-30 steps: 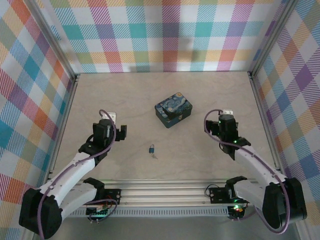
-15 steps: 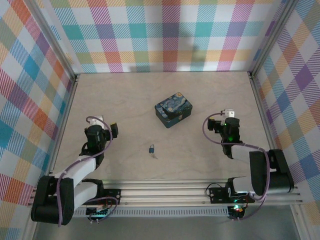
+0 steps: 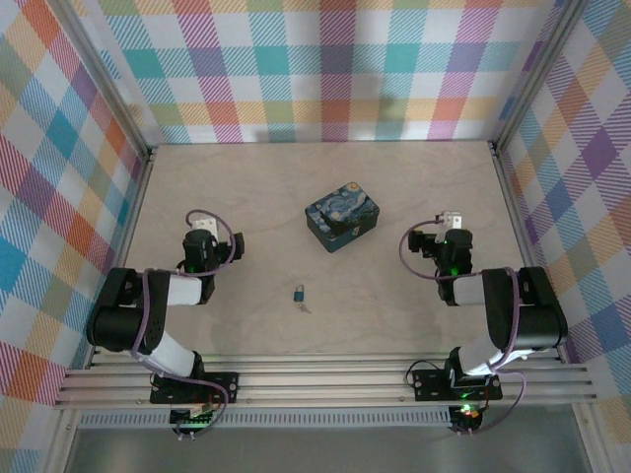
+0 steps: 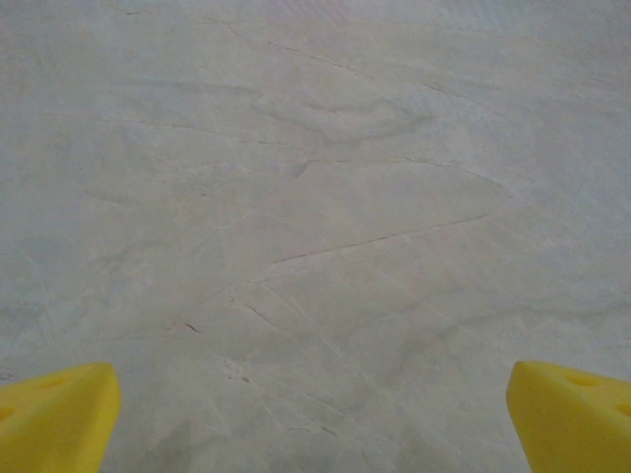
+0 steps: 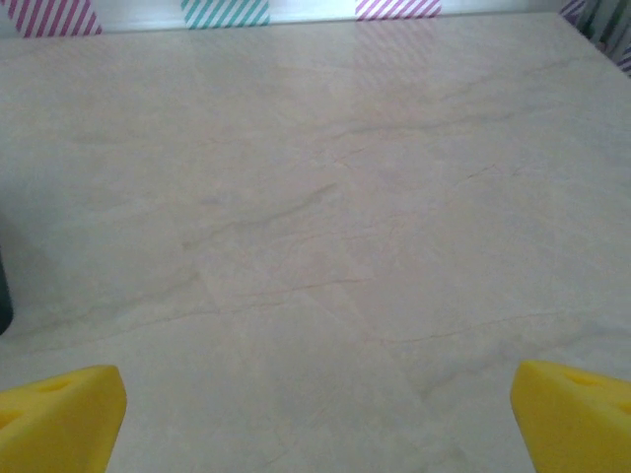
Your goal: Unlock a padlock with a key
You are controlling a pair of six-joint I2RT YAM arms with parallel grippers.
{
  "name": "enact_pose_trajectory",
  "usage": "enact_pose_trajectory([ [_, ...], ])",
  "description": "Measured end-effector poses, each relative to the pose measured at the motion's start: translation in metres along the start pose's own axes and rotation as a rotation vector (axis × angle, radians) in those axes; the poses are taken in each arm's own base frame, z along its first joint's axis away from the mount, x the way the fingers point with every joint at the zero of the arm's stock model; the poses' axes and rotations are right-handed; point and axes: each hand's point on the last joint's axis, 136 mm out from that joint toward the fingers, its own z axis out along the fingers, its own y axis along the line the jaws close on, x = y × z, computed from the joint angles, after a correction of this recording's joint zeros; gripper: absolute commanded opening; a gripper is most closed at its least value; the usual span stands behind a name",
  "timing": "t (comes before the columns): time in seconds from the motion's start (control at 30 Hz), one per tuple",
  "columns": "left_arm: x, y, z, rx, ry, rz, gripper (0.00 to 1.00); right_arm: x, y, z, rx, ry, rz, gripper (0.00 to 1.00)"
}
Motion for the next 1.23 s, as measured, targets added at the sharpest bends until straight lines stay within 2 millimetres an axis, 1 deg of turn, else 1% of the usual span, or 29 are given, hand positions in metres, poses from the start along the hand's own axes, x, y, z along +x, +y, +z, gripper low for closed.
enact_pose_trajectory([
  [0.17,-0.0049,-0.0018,-0.0001,0.009,-0.020,0.005,1.00,0.0016,0.0012,0.0000,-0.011,0.007,0.002,1.00],
  [0.27,-0.0049,-0.0020,-0.0001,0.010,-0.020,0.008,1.00,-0.0005,0.0042,-0.0014,-0.029,-0.010,0.002,1.00],
  [0.57,-0.0050,-0.0026,-0.0001,0.014,-0.020,0.013,1.00,0.0021,0.0038,0.0006,-0.033,0.013,0.004,1.00],
  [1.23,-0.0050,-0.0024,-0.0001,0.013,-0.020,0.013,1.00,0.0003,0.0047,0.0014,-0.038,0.012,0.003,1.00],
])
